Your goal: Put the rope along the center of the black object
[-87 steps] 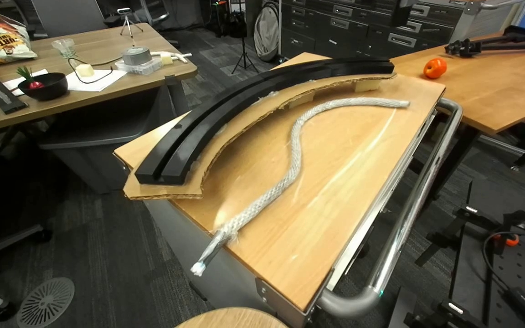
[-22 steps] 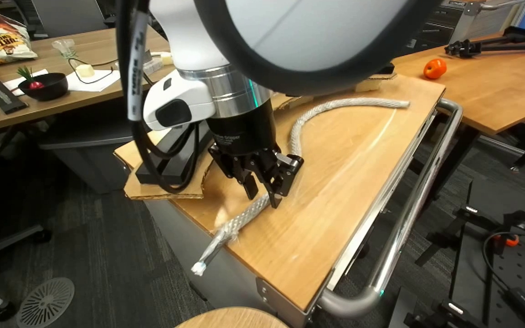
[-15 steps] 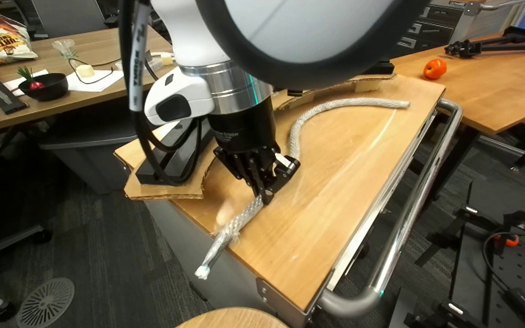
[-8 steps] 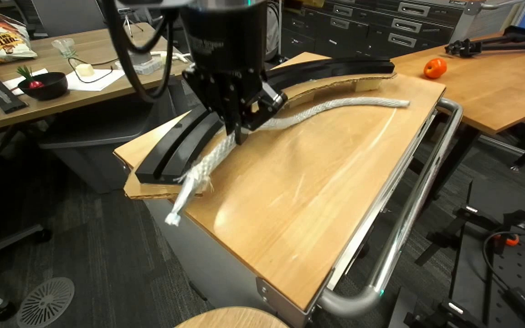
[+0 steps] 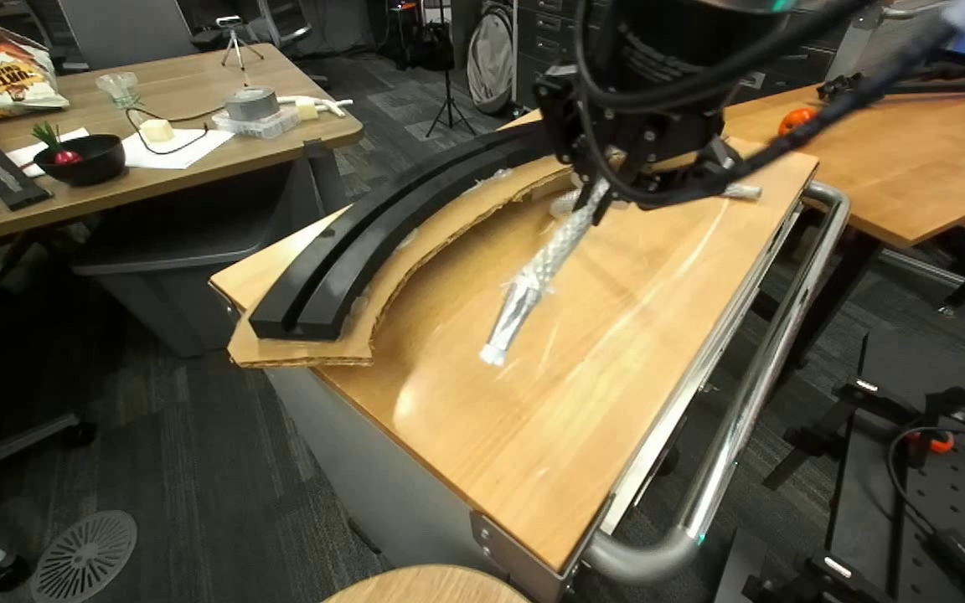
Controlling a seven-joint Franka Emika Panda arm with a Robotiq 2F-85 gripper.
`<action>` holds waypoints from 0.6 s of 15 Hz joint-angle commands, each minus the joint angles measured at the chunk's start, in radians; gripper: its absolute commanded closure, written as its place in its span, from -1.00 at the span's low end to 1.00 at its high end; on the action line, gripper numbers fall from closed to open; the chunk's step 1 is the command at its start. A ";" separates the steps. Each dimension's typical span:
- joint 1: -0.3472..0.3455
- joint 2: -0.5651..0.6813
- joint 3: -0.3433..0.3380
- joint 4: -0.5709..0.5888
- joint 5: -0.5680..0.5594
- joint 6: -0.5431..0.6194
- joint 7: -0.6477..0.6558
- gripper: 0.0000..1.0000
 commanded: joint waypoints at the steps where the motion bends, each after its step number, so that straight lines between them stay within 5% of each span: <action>1: -0.011 -0.209 -0.034 -0.222 -0.032 0.091 0.082 0.94; 3: 0.007 -0.287 -0.091 -0.303 0.016 0.126 0.040 0.94; 4: 0.006 -0.215 -0.106 -0.201 0.041 0.103 0.026 0.94; 9: 0.003 -0.324 -0.184 -0.206 0.089 0.075 -0.047 0.94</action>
